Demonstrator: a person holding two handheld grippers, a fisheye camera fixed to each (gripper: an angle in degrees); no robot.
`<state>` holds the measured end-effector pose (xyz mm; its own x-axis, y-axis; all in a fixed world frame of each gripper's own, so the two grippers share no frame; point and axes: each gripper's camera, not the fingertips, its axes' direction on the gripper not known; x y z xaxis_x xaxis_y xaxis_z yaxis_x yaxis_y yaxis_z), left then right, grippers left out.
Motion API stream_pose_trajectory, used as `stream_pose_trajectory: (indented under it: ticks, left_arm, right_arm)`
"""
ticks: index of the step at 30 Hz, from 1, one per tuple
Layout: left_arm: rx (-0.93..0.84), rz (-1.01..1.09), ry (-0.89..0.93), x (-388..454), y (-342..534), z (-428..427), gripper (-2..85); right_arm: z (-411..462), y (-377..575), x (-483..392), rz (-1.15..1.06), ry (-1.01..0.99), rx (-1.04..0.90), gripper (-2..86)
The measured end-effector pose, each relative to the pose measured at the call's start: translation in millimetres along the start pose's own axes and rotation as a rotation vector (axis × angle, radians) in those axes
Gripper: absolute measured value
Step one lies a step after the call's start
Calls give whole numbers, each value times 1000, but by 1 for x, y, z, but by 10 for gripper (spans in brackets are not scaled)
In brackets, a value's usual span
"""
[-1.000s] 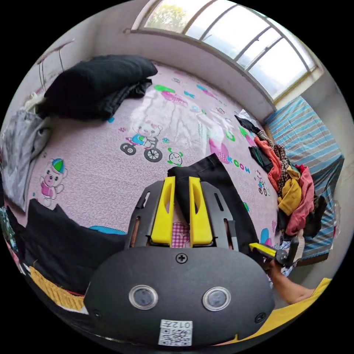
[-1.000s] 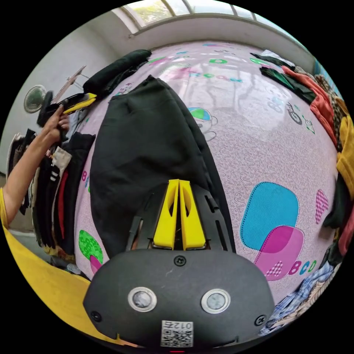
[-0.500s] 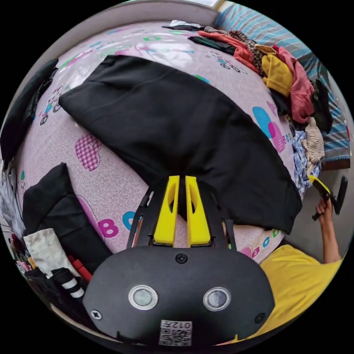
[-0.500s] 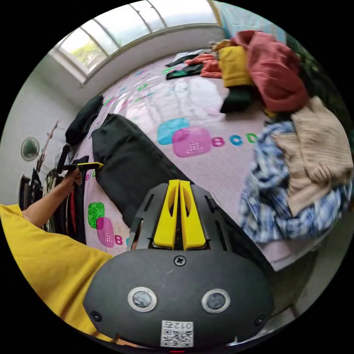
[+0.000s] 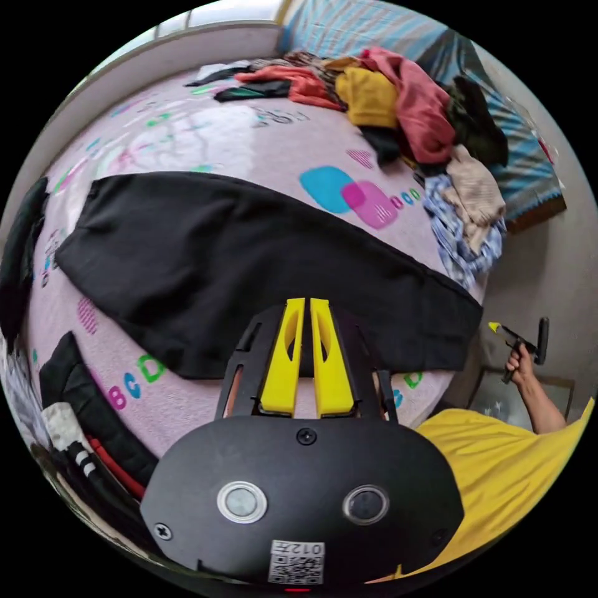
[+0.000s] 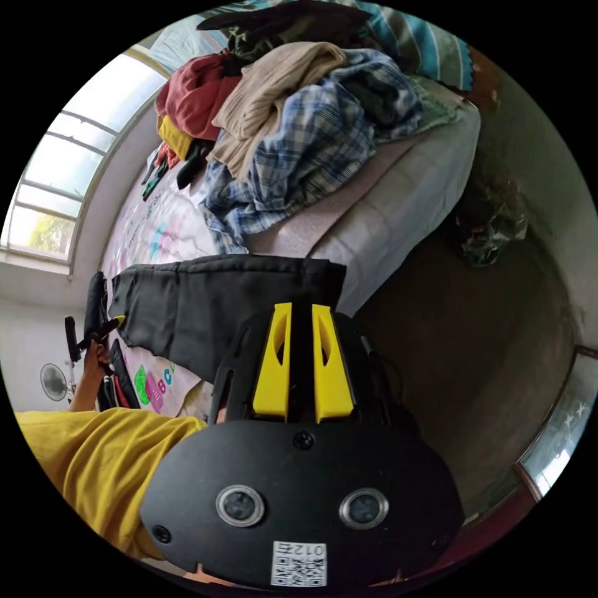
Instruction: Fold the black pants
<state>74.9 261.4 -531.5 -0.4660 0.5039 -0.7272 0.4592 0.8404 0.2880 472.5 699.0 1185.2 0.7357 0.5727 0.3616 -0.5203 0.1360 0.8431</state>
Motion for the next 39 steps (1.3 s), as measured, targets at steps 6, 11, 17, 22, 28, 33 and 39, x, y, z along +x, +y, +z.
stream_pose_trajectory:
  ticks: [6, 11, 17, 22, 28, 33, 39]
  left_arm:
    - [-181, 298, 101, 121, -22, 65, 2]
    - [-263, 496, 109, 198, -40, 96, 2]
    - [-332, 570, 110, 236, -48, 124, 2]
    - [-364, 551, 97, 232, -39, 133, 2]
    - [-372, 485, 97, 208, -33, 134, 2]
    - [-372, 455, 86, 190, -30, 137, 2]
    - [-349, 417, 131, 168, -27, 131, 2]
  right_arm:
    - [34, 4, 40, 81, -65, -20, 91]
    - [29, -18, 43, -43, 13, 65, 97]
    - [37, -78, 42, -308, 47, -21, 117]
    - [56, -109, 45, -438, 29, -185, 85]
    - [45, -144, 48, -499, -57, -313, 26]
    - [10, -187, 52, -461, -382, -475, 17]
    - [-22, -225, 38, -377, -735, -502, 13]
